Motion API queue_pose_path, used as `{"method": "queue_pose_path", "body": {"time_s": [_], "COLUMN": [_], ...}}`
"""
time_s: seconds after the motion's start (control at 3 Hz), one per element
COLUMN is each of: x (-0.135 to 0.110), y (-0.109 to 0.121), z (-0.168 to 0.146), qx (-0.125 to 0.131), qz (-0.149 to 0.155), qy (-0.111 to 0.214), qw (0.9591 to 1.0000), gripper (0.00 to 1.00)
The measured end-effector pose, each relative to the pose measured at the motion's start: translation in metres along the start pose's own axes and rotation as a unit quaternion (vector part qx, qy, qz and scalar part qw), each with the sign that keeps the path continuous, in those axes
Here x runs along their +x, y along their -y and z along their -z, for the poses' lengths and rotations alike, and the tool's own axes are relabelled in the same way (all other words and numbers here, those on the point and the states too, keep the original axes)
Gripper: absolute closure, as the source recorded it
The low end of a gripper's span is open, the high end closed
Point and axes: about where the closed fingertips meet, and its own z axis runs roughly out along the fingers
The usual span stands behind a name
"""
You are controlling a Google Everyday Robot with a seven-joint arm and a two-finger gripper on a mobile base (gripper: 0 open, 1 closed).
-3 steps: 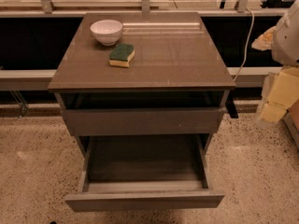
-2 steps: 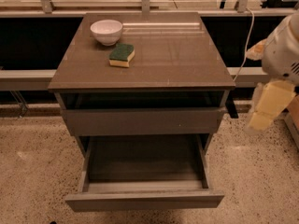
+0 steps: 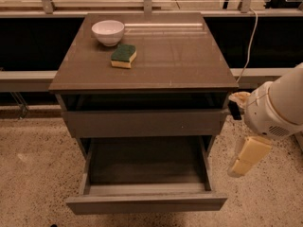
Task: Close middle drawer
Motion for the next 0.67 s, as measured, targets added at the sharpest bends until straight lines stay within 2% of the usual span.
{"method": "queue_pose_path", "body": {"time_s": [0.33,0.67], "x": [-0.001,-0.005], "y": [0.001,-0.017], "z": [0.0,-0.042], "qx": [0.0,-0.035], "qz": [0.0,-0.009], "qy": [-0.001,0.006], "qw": [1.0,0.9993], "gripper": [0.0,0.0]}}
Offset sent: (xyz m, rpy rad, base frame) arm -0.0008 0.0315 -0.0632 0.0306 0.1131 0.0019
